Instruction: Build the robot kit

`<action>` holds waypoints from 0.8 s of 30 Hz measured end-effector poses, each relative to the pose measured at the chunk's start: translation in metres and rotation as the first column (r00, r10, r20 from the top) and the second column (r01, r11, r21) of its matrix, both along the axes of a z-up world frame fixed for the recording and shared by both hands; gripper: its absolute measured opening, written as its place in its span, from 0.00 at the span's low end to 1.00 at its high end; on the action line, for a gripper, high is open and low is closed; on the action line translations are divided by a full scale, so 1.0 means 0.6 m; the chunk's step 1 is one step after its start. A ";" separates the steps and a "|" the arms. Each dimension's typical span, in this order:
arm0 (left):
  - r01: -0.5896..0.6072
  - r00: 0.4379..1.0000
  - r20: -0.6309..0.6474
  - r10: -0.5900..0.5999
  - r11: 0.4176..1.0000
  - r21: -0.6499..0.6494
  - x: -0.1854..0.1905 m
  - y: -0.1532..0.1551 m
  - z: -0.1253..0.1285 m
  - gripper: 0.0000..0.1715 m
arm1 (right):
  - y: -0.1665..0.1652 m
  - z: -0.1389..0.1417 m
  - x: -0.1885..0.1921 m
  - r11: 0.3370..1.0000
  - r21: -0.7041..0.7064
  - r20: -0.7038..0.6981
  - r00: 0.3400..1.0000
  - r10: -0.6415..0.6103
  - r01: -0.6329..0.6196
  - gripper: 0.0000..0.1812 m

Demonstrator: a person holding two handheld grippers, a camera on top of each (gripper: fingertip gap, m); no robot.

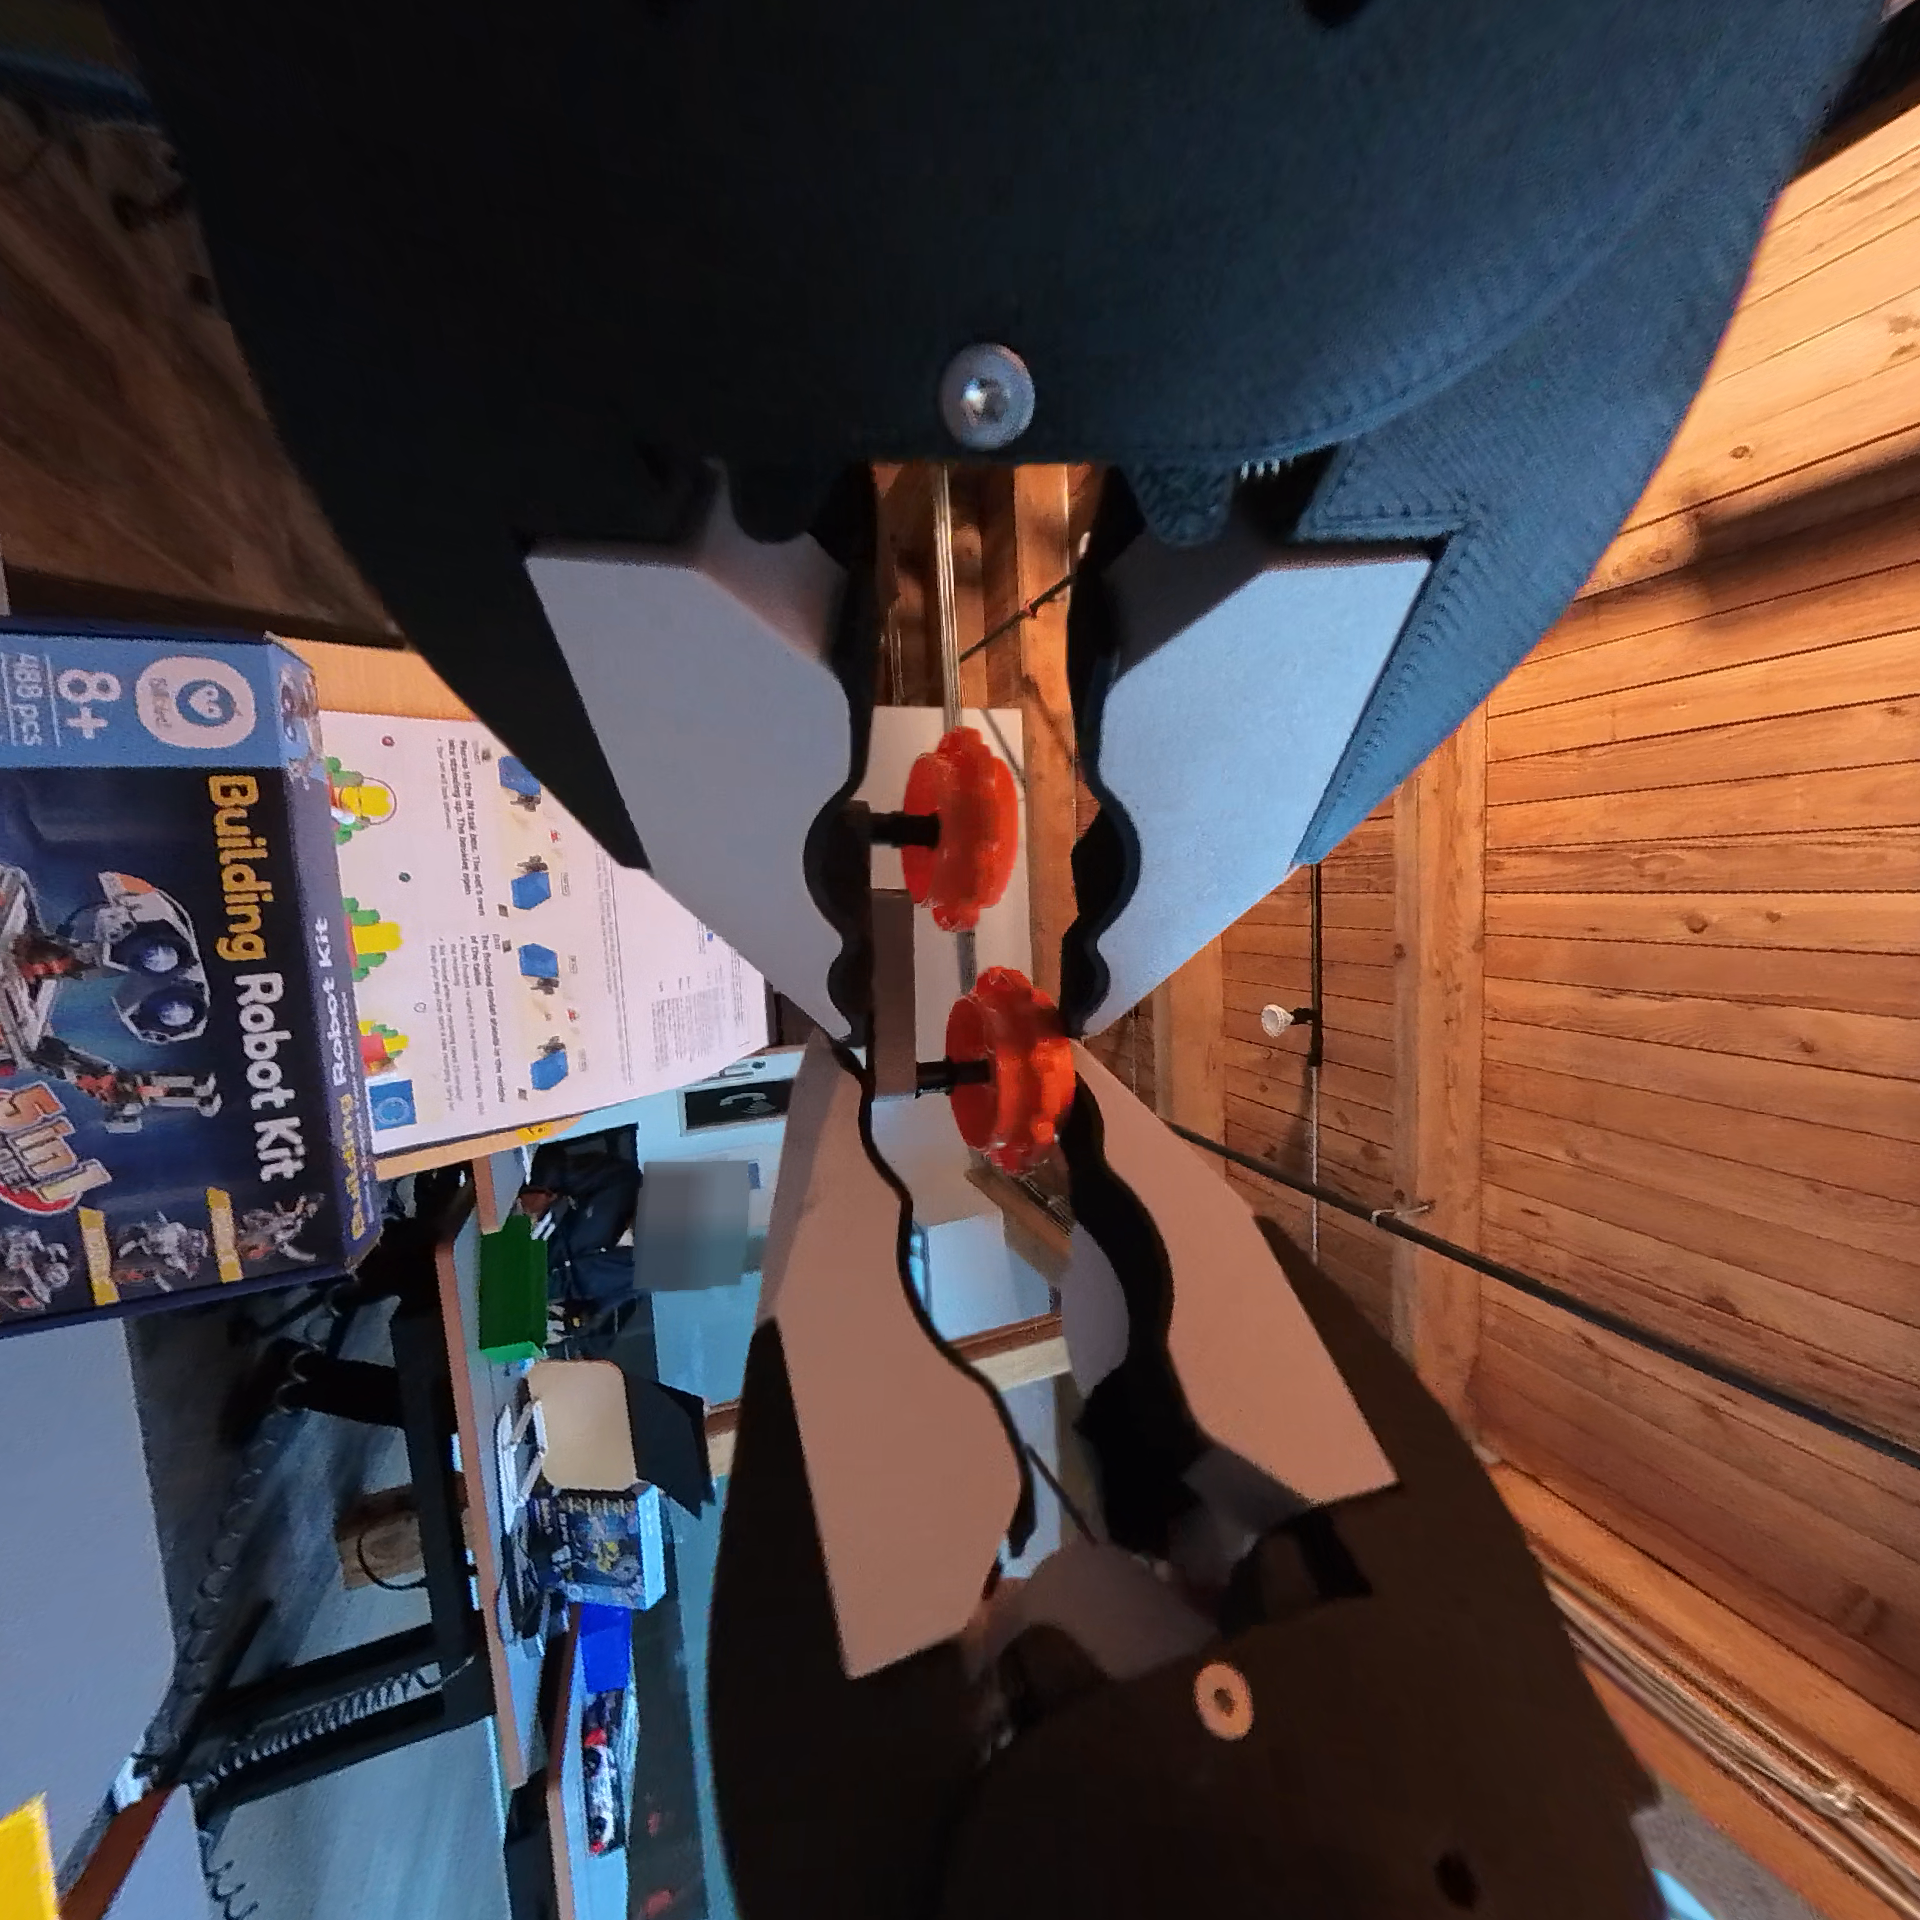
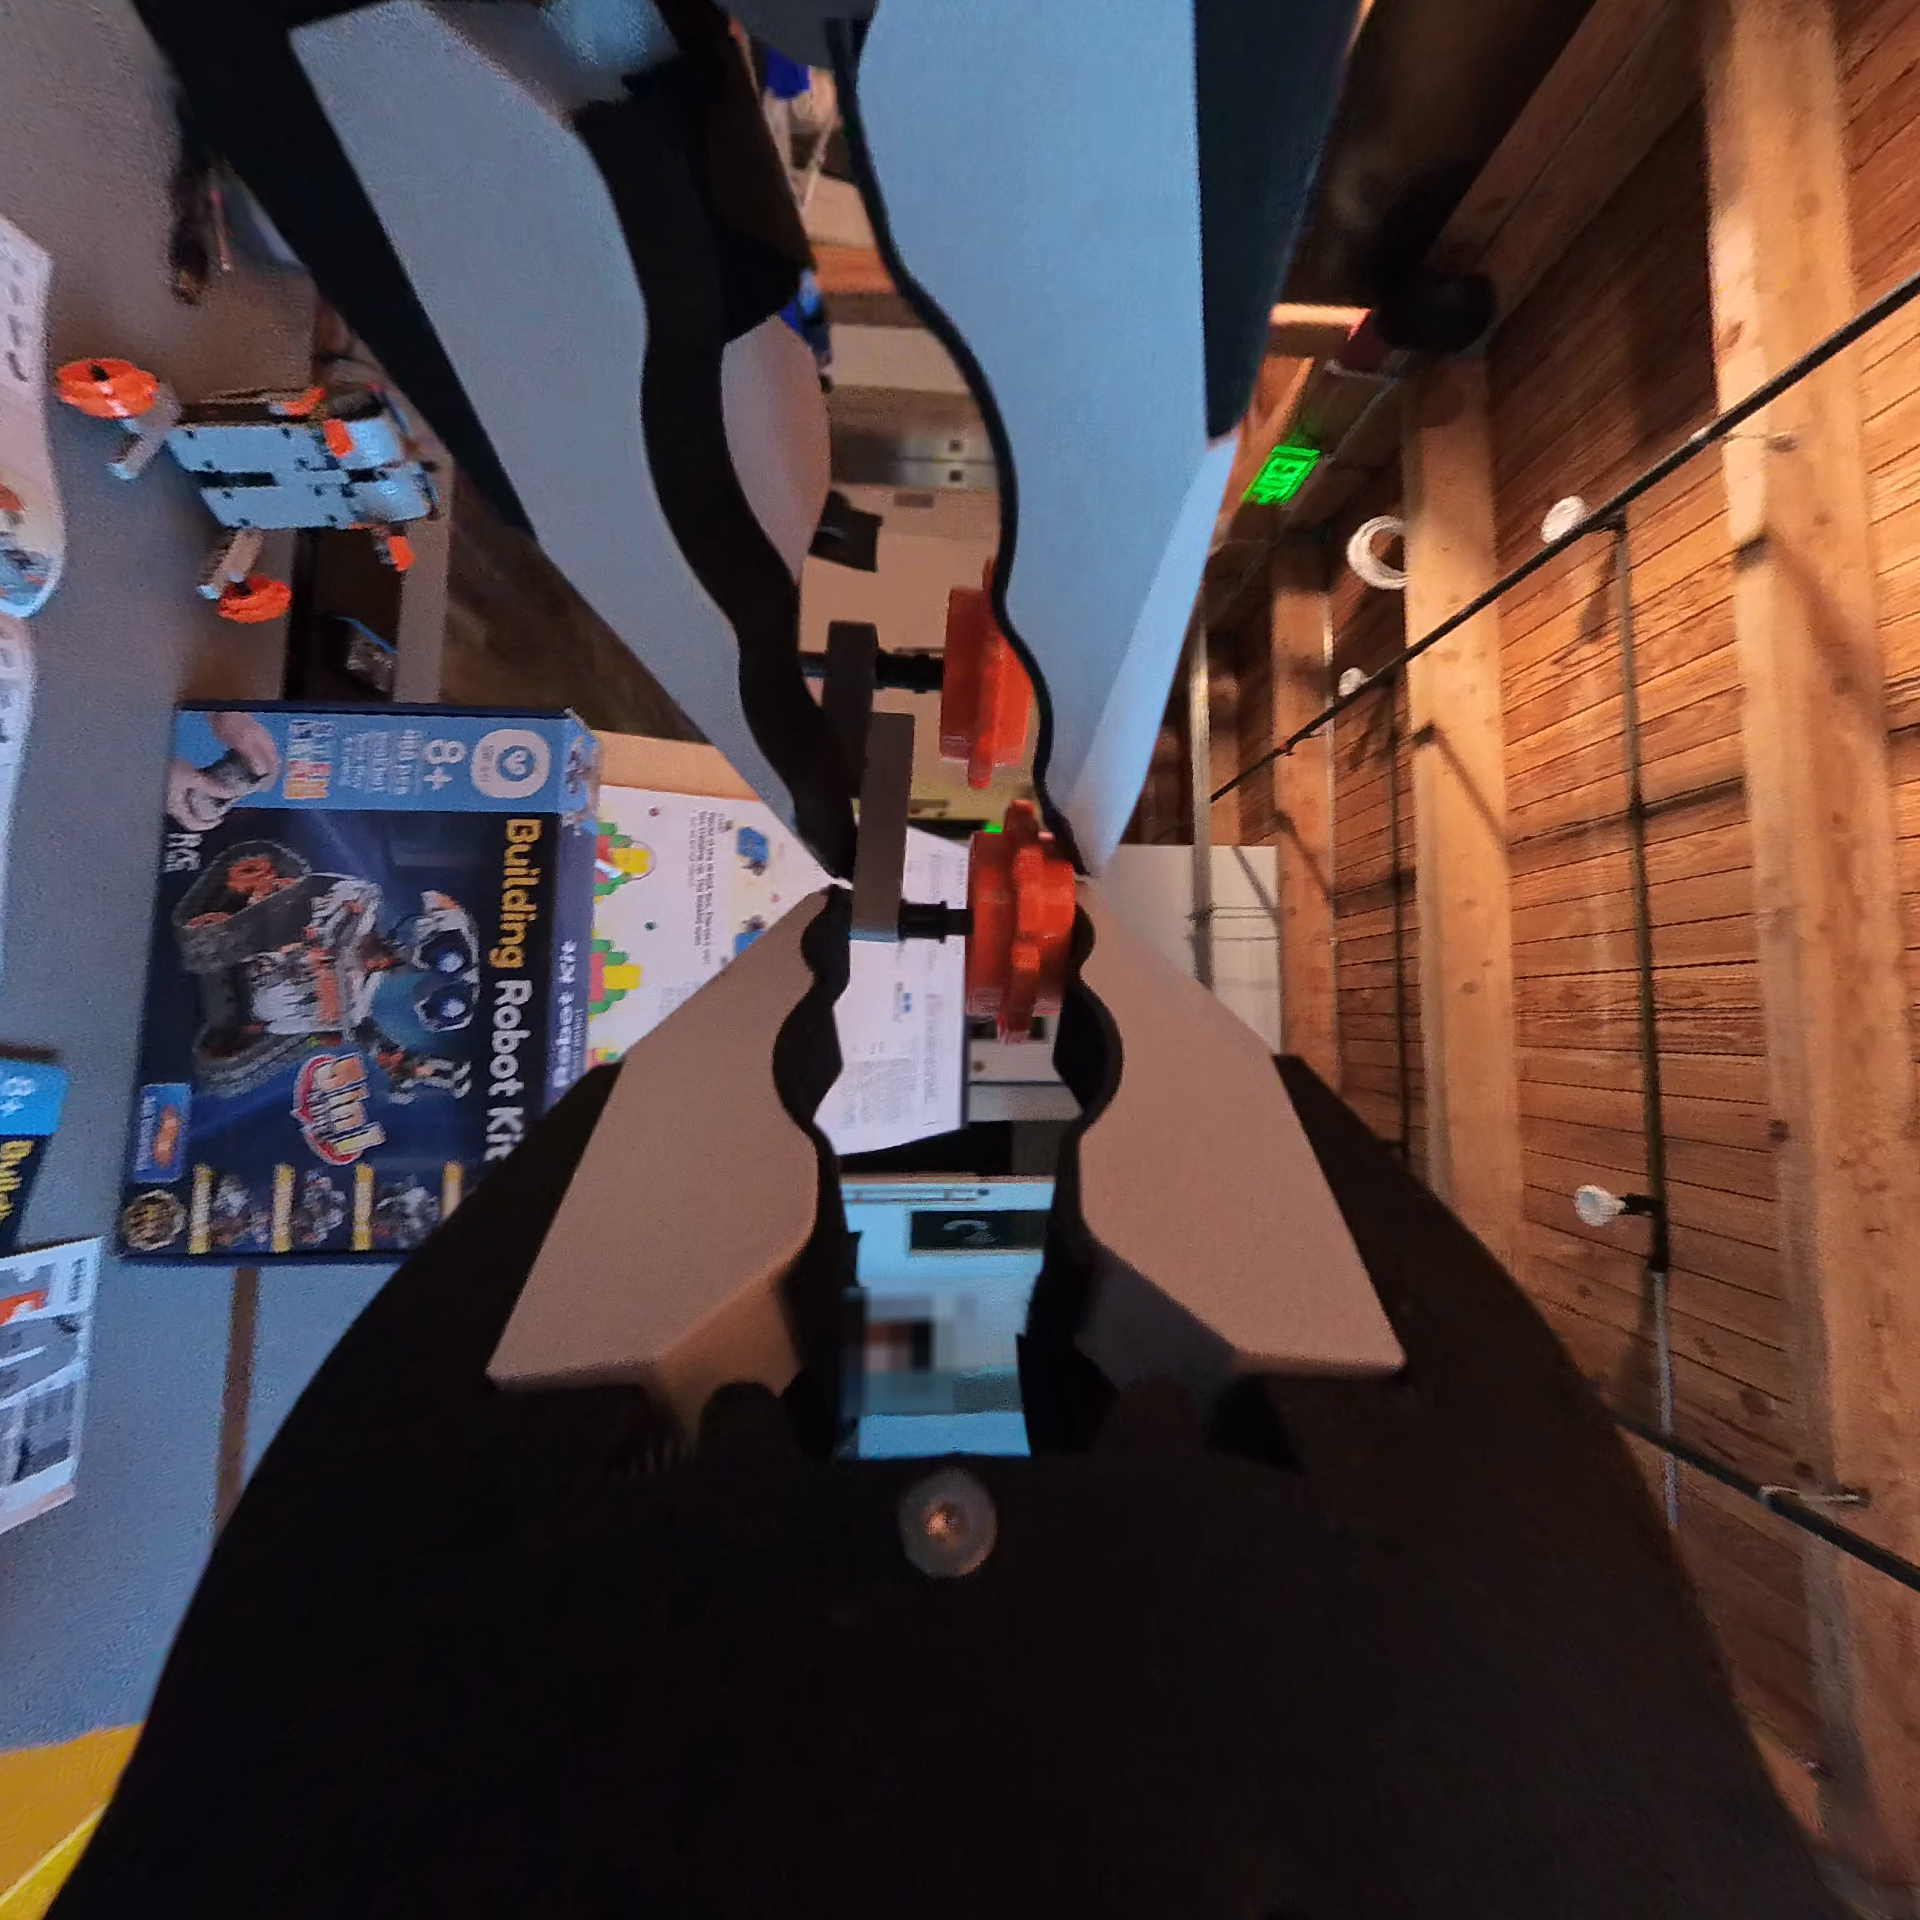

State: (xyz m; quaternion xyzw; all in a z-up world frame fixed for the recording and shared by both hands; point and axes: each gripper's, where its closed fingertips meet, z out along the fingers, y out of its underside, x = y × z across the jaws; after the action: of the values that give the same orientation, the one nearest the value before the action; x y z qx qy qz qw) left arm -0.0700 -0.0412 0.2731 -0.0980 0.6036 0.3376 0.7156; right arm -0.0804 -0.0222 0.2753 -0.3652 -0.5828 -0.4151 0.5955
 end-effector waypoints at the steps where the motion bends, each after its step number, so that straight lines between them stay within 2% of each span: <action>1: 0.012 1.000 0.008 -0.012 1.000 -0.005 -0.002 -0.003 0.003 0.20 | -0.004 0.004 -0.001 1.000 0.019 0.003 1.000 0.011 -0.011 0.20; 6: 0.035 0.997 0.071 -0.036 0.999 0.016 -0.009 -0.012 0.024 0.19 | -0.020 0.025 -0.011 0.990 0.108 0.012 0.996 0.086 -0.086 0.21; 14: 0.058 0.994 0.086 -0.061 0.998 0.038 -0.015 -0.022 0.026 0.18 | -0.033 0.031 -0.017 0.971 0.193 0.031 0.990 0.140 -0.143 0.21; 24: 0.079 0.990 0.110 -0.085 0.995 0.062 -0.022 -0.031 0.032 0.18 | -0.043 0.041 -0.021 0.958 0.226 0.015 0.984 0.180 -0.179 0.22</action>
State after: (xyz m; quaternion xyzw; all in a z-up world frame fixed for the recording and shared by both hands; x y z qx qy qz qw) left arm -0.0834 -0.0598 0.2925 -0.0713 0.5560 0.3189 0.7643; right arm -0.0930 -0.0479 0.3001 -0.2420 -0.5606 -0.4219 0.6702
